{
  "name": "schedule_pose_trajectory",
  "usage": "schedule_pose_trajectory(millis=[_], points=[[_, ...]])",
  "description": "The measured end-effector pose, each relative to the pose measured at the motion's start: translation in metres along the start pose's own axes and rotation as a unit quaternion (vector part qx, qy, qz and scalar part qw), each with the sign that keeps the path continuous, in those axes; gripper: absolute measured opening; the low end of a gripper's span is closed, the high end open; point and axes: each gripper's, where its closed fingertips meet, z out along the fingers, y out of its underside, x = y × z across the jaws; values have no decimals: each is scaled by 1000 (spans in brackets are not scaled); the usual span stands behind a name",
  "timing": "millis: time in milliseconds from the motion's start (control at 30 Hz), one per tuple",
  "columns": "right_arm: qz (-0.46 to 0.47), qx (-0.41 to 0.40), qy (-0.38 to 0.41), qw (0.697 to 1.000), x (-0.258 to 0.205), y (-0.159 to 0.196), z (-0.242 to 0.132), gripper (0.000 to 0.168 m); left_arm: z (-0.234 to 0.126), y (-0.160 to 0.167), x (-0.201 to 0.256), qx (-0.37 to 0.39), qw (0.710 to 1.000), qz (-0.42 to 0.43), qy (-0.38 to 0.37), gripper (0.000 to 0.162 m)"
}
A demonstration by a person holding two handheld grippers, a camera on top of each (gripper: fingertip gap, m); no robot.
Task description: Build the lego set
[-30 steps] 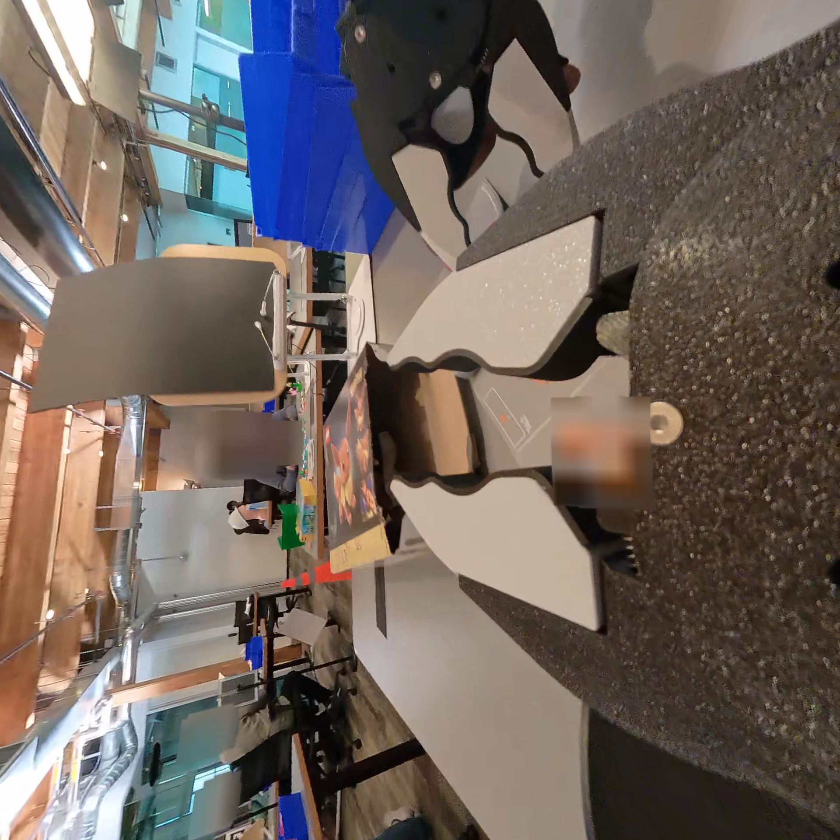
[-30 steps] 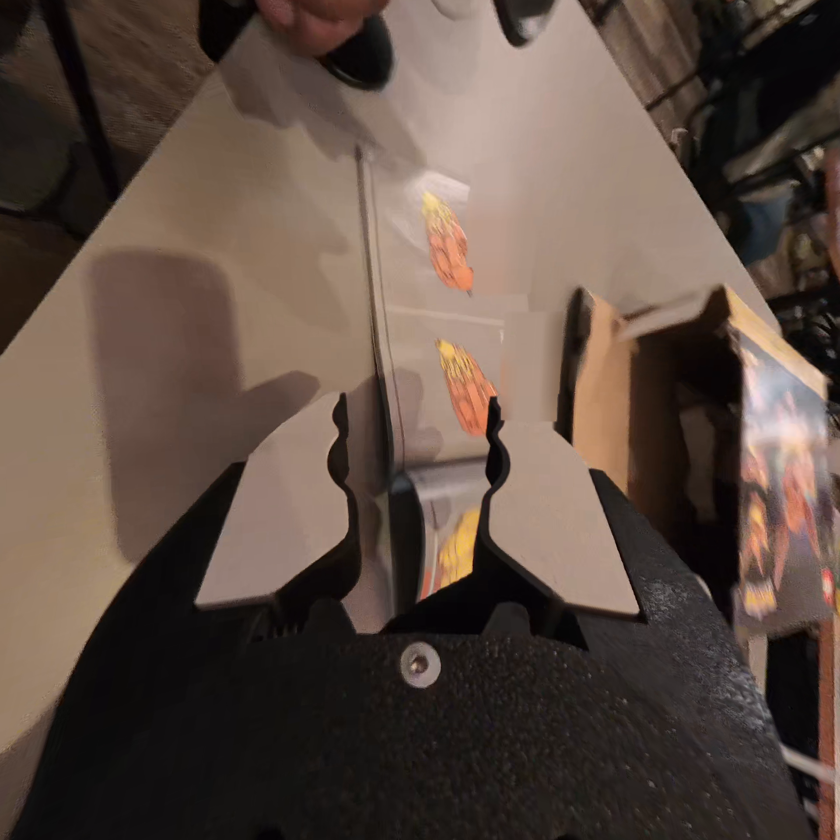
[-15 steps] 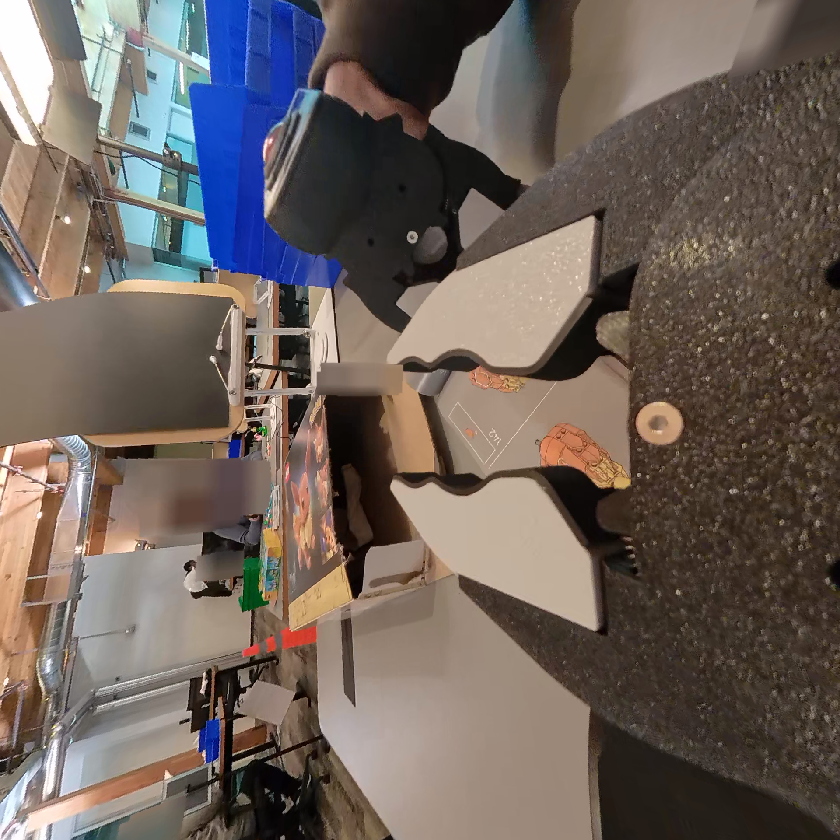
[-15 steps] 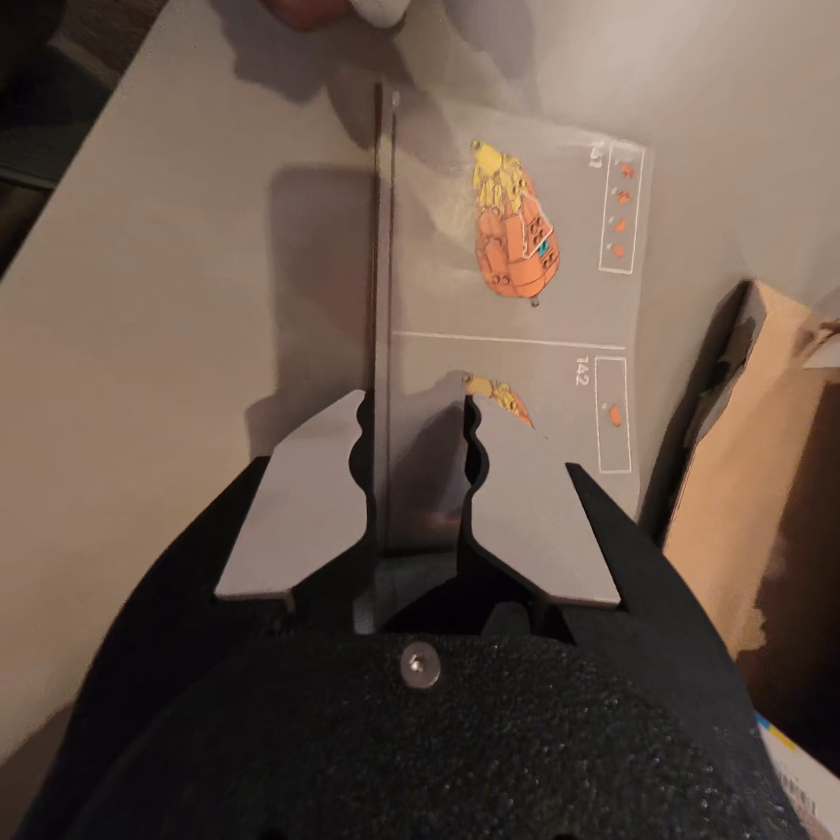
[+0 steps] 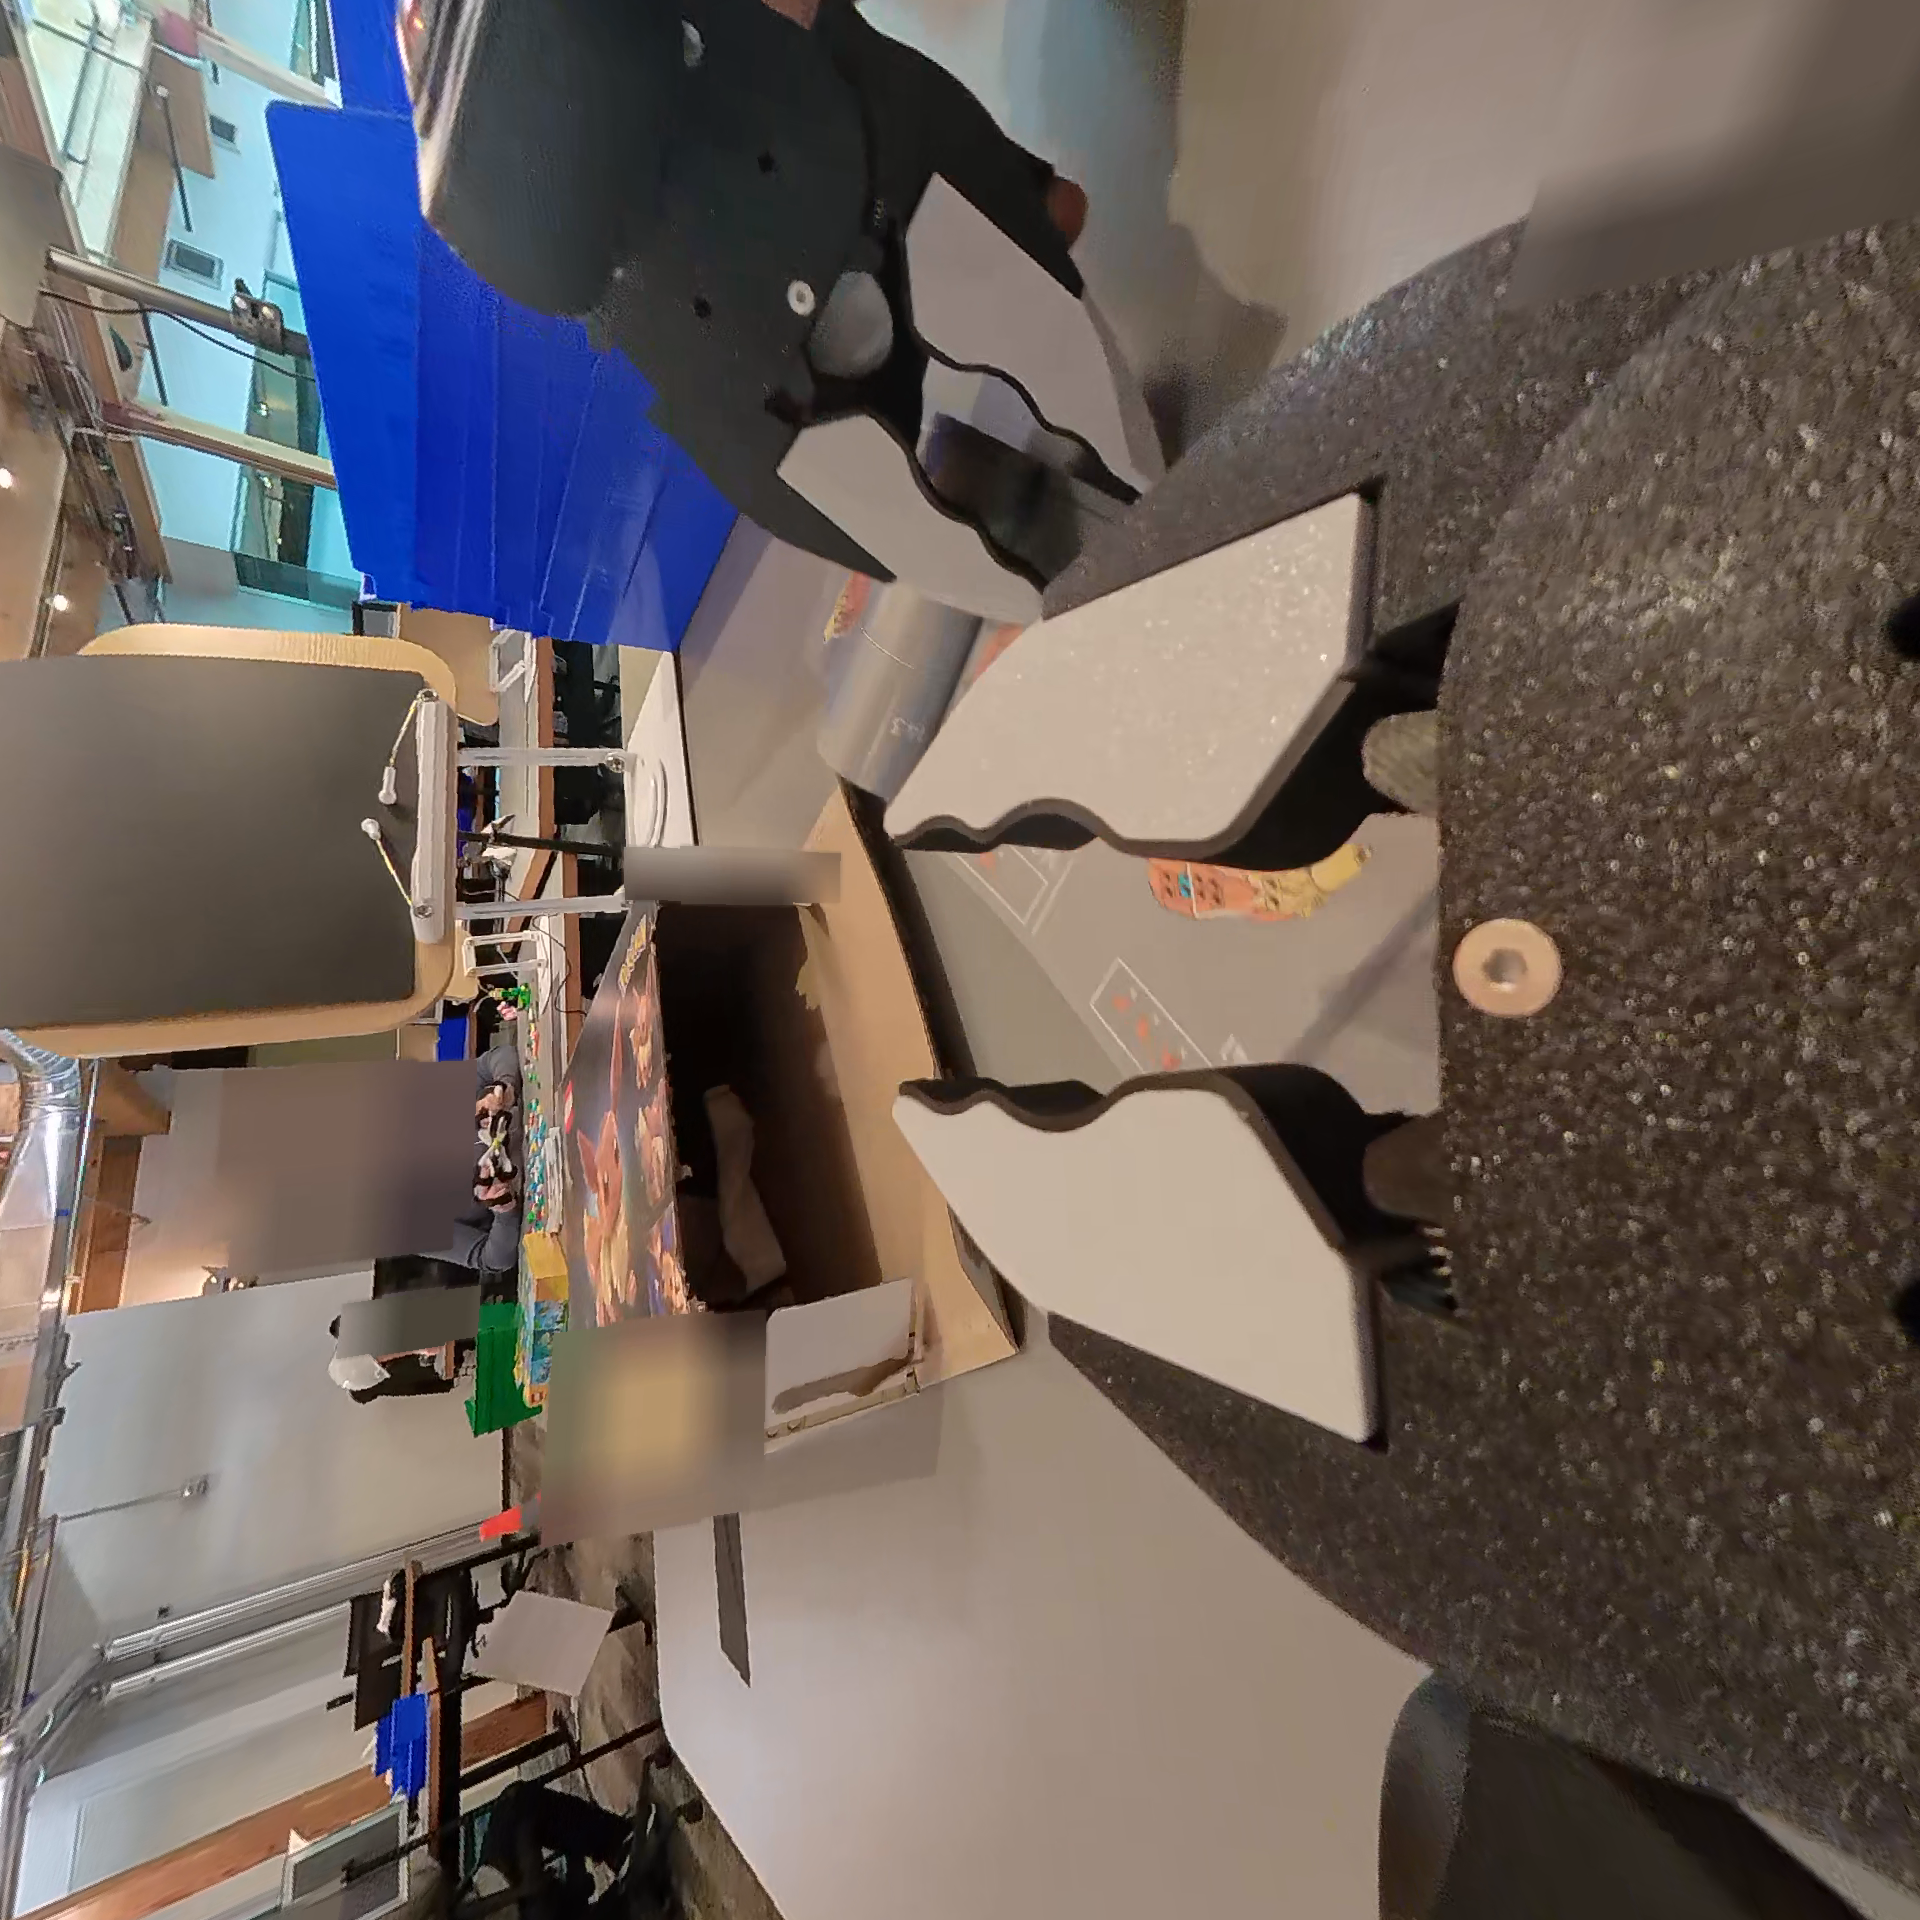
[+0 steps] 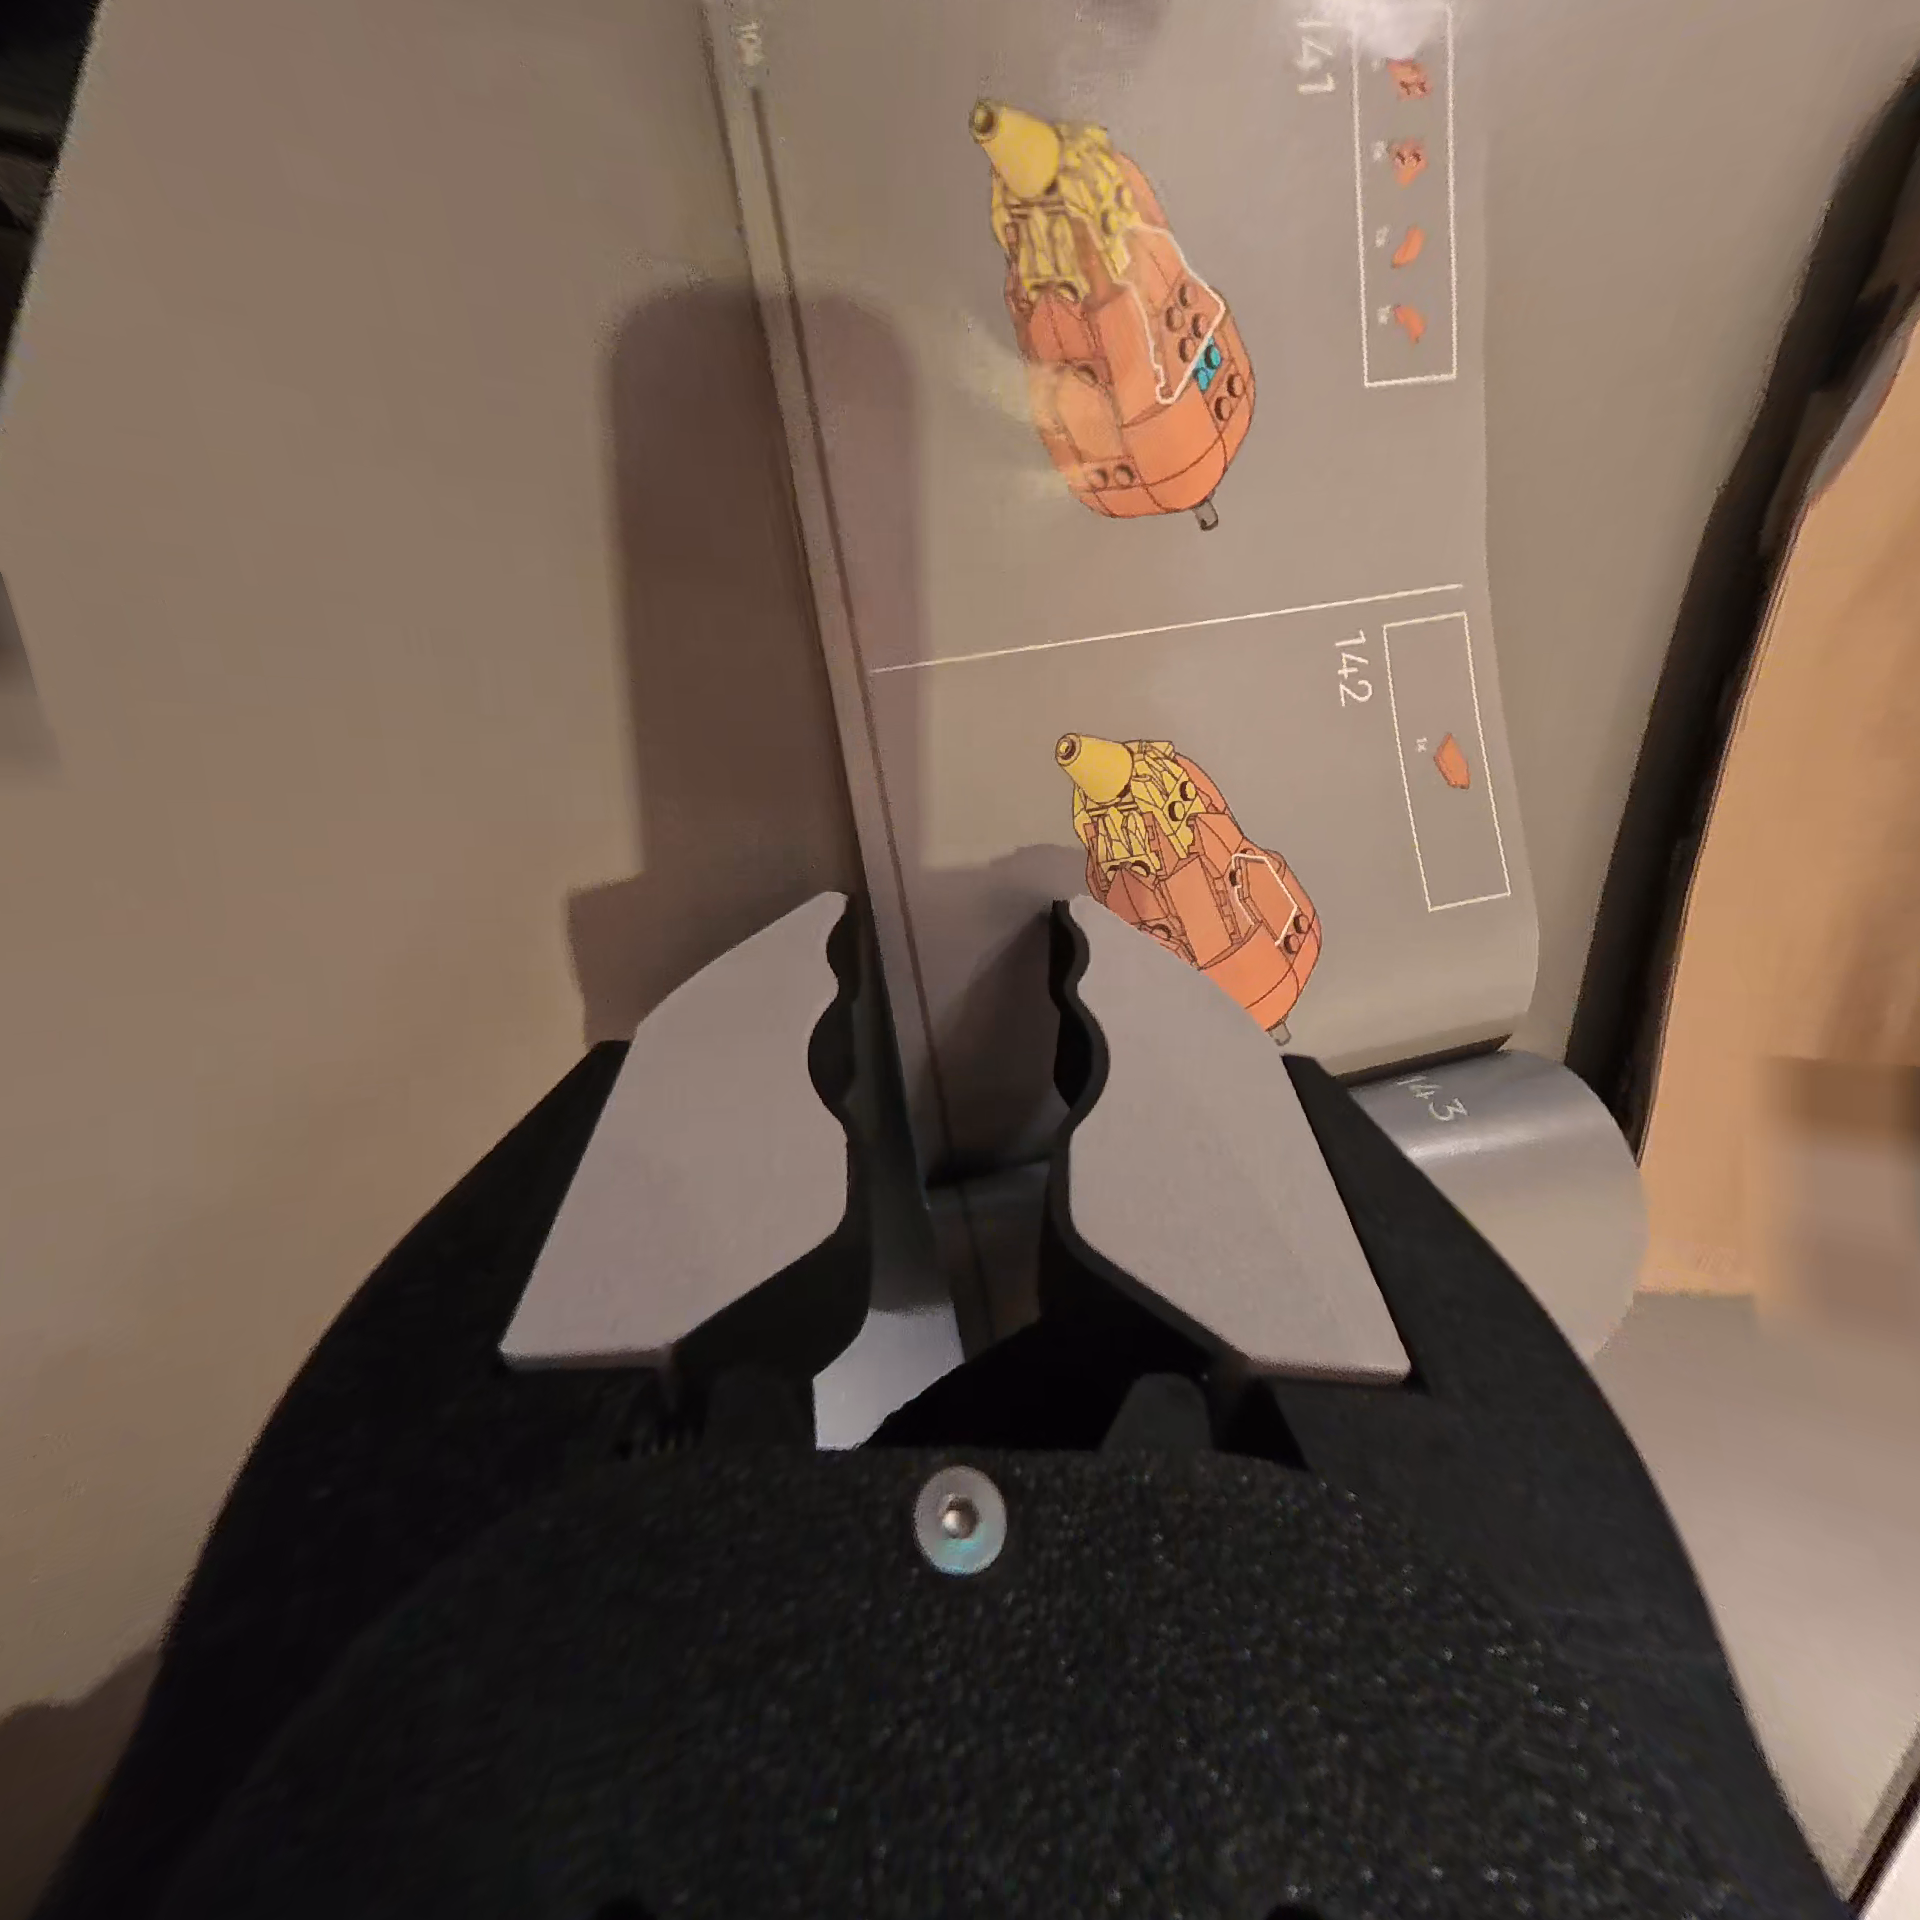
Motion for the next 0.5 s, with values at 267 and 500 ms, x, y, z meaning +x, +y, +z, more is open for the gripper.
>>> schedule_pose_trajectory(millis=[267, 500], points=[[63, 2, 35, 997, 0, 59, -25, 35, 6, 10, 7, -33, 999, 13, 16, 42], [48, 40, 49, 997, -5, 64, -32, 37, 39, 13, 21, -70, 995, -35, 67, 42]])
